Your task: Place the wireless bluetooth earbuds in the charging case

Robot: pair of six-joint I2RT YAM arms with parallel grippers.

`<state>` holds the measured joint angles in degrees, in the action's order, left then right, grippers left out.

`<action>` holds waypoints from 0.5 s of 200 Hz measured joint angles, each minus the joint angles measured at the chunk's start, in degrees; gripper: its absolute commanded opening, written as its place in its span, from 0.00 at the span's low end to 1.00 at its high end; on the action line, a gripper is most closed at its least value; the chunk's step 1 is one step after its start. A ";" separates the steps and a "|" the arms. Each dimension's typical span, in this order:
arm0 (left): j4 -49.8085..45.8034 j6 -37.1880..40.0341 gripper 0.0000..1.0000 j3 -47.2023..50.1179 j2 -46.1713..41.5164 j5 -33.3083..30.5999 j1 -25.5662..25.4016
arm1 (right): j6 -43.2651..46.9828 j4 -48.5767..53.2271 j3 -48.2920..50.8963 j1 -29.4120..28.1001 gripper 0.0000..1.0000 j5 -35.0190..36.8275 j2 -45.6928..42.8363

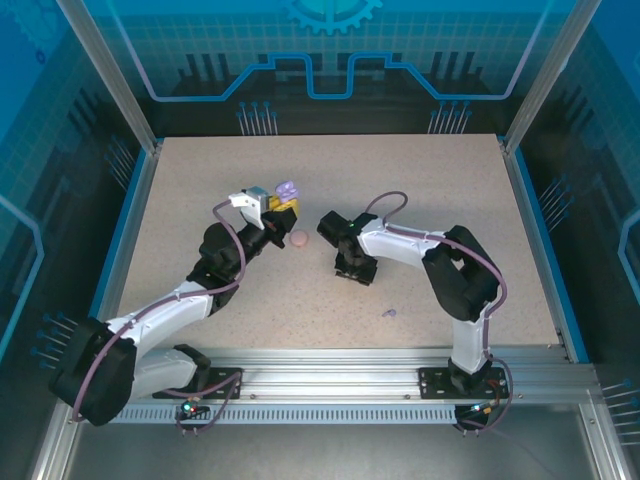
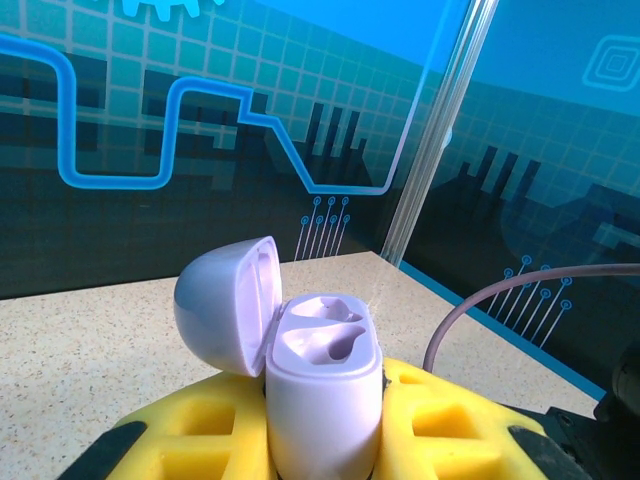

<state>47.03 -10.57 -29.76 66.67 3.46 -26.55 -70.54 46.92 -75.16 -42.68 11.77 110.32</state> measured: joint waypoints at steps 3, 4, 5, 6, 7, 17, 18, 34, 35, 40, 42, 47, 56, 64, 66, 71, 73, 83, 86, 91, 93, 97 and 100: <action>0.00 0.00 0.00 0.00 0.00 0.00 0.00 | 0.00 0.00 -0.07 0.00 0.40 0.02 0.00; 0.00 0.00 0.00 0.00 0.02 0.00 0.00 | 0.00 0.00 -0.09 0.02 0.40 0.04 0.02; 0.00 -0.02 0.00 0.00 0.02 0.00 0.00 | 0.00 0.00 -0.13 0.09 0.40 0.07 0.02; 0.00 0.00 0.00 0.00 0.02 0.00 0.00 | 0.00 0.02 -0.15 0.11 0.40 0.07 0.04; 0.00 -0.02 0.00 0.00 0.02 0.00 0.00 | 0.00 0.00 -0.17 0.13 0.40 0.07 0.04; 0.00 -0.02 0.00 0.00 0.04 0.00 0.00 | 0.02 -0.07 -0.48 0.35 0.40 0.11 0.17; 0.00 0.00 0.00 0.00 0.04 0.00 0.00 | 0.02 -0.07 -0.50 0.37 0.40 0.11 0.17; 0.02 0.00 0.00 0.00 0.07 0.00 0.00 | 0.02 -0.20 -0.81 0.57 0.40 0.15 0.42; 0.02 0.00 0.00 0.00 0.09 0.00 0.00 | 0.02 -0.22 -0.83 0.59 0.40 0.15 0.44; 0.04 0.00 0.00 -0.02 0.13 0.00 0.00 | 0.02 -0.24 -0.92 0.63 0.40 0.15 0.55; 0.04 0.00 0.00 -0.04 0.15 0.00 0.00 | 0.02 -0.24 -0.94 0.66 0.40 0.15 0.61; 0.07 0.00 0.00 -0.07 0.28 0.00 0.00 | 0.02 -0.35 -0.98 0.74 0.39 0.15 0.72; 0.33 0.00 0.00 -0.09 0.59 0.00 0.00 | 0.00 -0.48 -0.98 0.85 0.39 0.15 0.90; 0.46 0.00 0.00 -0.09 0.83 0.00 0.00 | 0.00 -0.48 -0.98 0.98 0.38 0.11 1.05; 0.48 0.00 0.00 -0.09 0.90 0.00 0.00 | 0.00 -0.48 -0.98 1.01 0.38 0.11 1.09; 0.48 0.00 0.00 -0.09 1.03 0.00 0.00 | 0.00 -0.48 -0.98 1.11 0.38 0.11 1.22; 0.50 -0.02 0.00 -0.09 1.07 0.00 0.00 | 0.00 -0.48 -0.98 1.11 0.37 0.11 1.29; 0.79 -0.02 0.00 -0.09 1.33 0.00 -0.02 | -0.04 -0.48 -1.01 1.22 0.36 0.09 1.60; 0.85 -0.02 0.00 -0.09 1.42 0.00 -0.04 | -0.04 -0.48 -1.03 1.22 0.36 0.02 1.70; 0.92 -0.02 0.00 -0.11 1.53 0.00 -0.04 | -0.13 -0.48 -1.05 1.22 0.35 -0.02 1.86; 0.92 -0.02 0.00 -0.13 1.55 0.00 -0.07 | -0.17 -0.50 -1.05 1.22 0.35 -0.04 1.95; 0.90 -0.02 0.00 -0.15 1.64 0.00 -0.11 | -0.24 -0.52 -1.05 1.22 0.35 -0.07 2.08; 0.90 -0.02 0.00 -0.20 1.66 0.00 -0.11 | -0.22 -0.52 -1.05 1.22 0.34 -0.09 2.19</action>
<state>47.92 -10.59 -29.95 68.34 3.46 -26.65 -70.76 46.39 -76.20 -41.45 11.68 112.51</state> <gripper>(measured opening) 0.221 0.358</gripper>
